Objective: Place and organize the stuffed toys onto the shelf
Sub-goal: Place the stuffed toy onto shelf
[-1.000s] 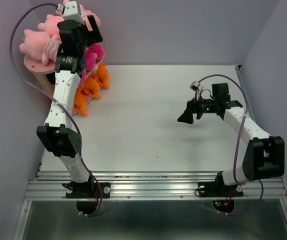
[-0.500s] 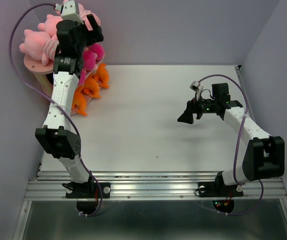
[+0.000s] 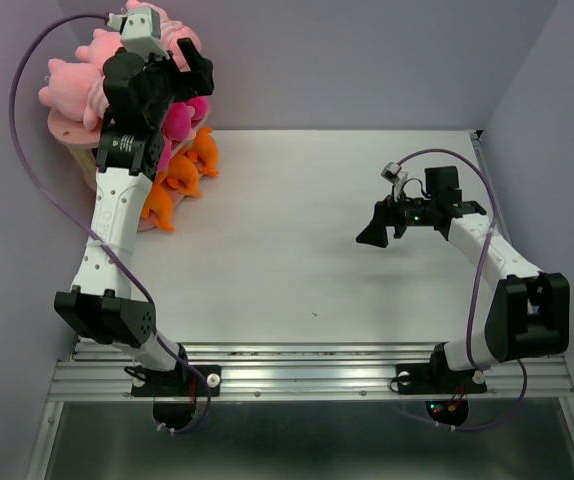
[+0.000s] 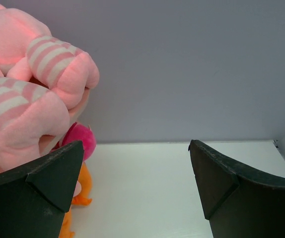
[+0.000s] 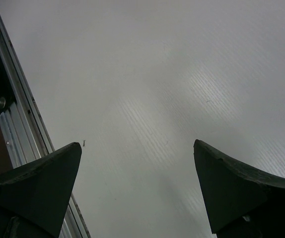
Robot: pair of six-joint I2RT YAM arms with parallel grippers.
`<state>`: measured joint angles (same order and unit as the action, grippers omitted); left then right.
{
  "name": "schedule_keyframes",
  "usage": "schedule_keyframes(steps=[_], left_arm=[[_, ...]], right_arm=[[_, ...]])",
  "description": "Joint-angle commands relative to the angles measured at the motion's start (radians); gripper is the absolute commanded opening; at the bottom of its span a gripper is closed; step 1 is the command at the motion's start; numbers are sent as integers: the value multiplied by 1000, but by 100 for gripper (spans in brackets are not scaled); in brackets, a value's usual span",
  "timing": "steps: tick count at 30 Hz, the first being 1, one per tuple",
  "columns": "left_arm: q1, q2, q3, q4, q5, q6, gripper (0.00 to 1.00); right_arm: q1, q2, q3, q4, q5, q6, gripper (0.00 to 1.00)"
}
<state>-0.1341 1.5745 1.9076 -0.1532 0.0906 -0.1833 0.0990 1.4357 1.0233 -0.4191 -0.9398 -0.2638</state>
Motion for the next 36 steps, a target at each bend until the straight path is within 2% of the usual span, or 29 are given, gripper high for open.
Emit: schedule_keyframes(steps=[1, 5, 8, 14, 17, 23, 24, 26, 29, 32, 36], left_arm=[[-47, -96, -67, 64, 44, 45, 99], [-139, -180, -206, 98, 60, 84, 99], [-219, -321, -457, 208, 75, 111, 99], [-375, -508, -798, 303, 60, 136, 99], [-439, -622, -1031, 363, 54, 128, 99], [-458, -815, -1314, 438, -21, 41, 99], [-458, -885, -1369, 440, -49, 38, 99], [-460, -977, -1413, 413, -77, 31, 99], [-460, -1030, -1392, 363, -138, 34, 99], [-458, -1036, -1374, 296, -206, 33, 99], [-458, -1056, -1358, 210, -213, 21, 99]], right_arm=[[-12, -37, 20, -1, 42, -35, 100], [-42, -80, 17, 2, 94, -54, 100], [-85, -96, 21, 2, 113, -54, 100], [-174, -87, 46, 14, 157, -11, 100], [-174, -67, 93, 11, 270, 95, 100], [-174, -95, 142, 11, 484, 195, 100], [-174, -115, 147, 13, 502, 210, 100], [-174, -142, 147, 29, 588, 244, 100], [-174, -165, 135, 55, 737, 302, 100], [-174, -198, 117, 65, 852, 314, 100], [-174, -276, 67, 80, 926, 321, 100]])
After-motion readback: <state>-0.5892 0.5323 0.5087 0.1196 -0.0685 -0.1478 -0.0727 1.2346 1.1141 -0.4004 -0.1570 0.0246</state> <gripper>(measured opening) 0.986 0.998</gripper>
